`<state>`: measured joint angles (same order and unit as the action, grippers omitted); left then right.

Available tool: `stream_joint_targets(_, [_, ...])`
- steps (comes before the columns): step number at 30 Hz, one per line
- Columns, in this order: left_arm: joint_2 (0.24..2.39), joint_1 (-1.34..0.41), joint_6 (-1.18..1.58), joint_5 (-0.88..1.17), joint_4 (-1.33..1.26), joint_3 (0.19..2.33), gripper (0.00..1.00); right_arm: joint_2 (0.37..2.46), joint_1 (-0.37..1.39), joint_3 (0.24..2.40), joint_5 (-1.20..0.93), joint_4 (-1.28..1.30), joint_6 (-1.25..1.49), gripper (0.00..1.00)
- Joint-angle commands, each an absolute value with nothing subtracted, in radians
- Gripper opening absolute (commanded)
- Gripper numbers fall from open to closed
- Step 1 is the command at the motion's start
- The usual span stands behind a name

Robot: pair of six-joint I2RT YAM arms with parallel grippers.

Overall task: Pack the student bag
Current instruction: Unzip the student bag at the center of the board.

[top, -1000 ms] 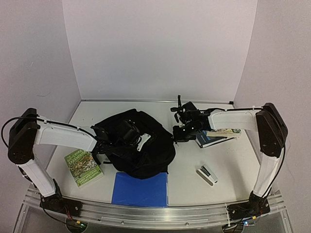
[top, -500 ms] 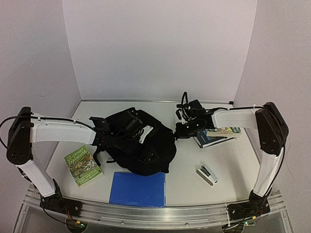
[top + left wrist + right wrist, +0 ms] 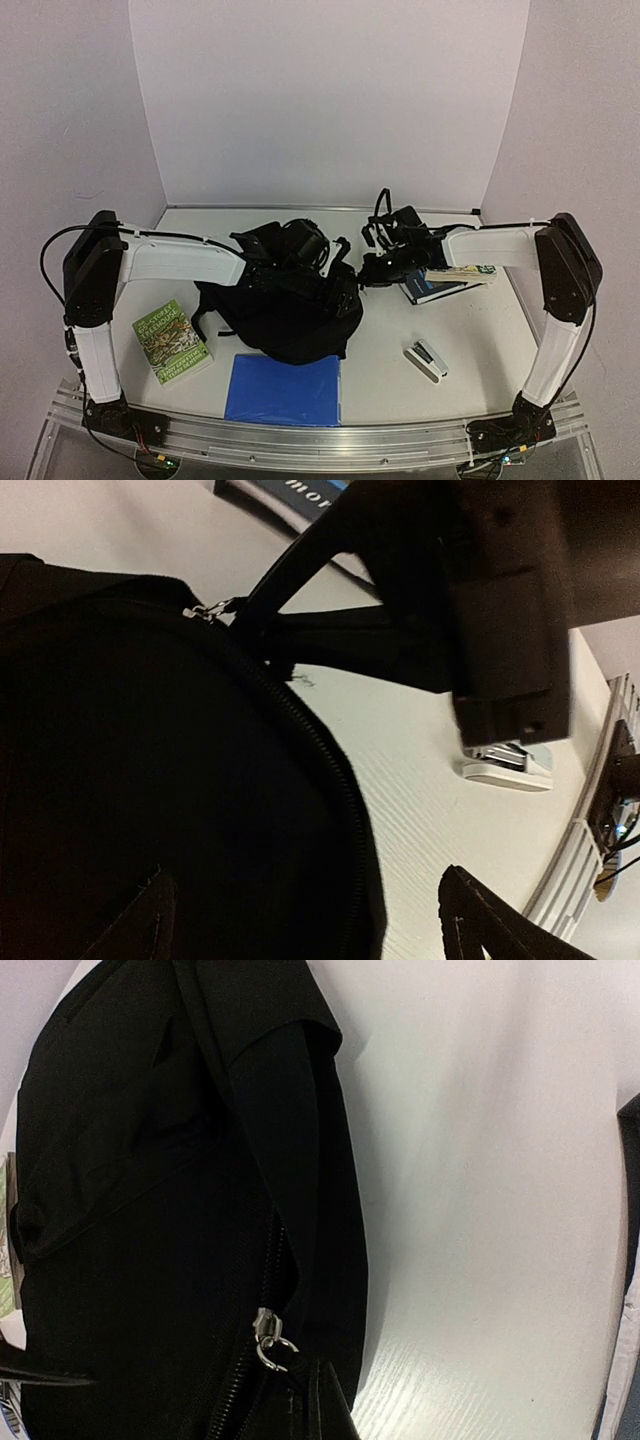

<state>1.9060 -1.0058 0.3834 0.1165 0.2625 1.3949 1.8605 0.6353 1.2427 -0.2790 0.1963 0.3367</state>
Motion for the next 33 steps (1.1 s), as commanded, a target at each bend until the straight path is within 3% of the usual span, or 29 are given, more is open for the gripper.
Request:
stream_joint_targets(1, [1.944,-1.001,0.416,0.062,0.287,1.447,0.86,1.802,0.639,1.230,-0.293,0.166,0.325,0.00])
stream_joint_targets(10, [1.959,-1.002,0.400,0.117,0.291,1.441,0.14,1.791,0.639,1.227,-0.267,0.166,0.327,0.00])
stream_joint_targets(13, [1.935,-1.002,0.391,0.159,0.283,1.401,0.01,1.797,0.639,1.237,-0.242,0.167,0.327,0.00])
stream_joint_targets(33, [1.791,-1.002,0.457,0.406,0.199,1.195,0.00,1.993,0.638,1.466,-0.072,0.202,0.329,0.00])
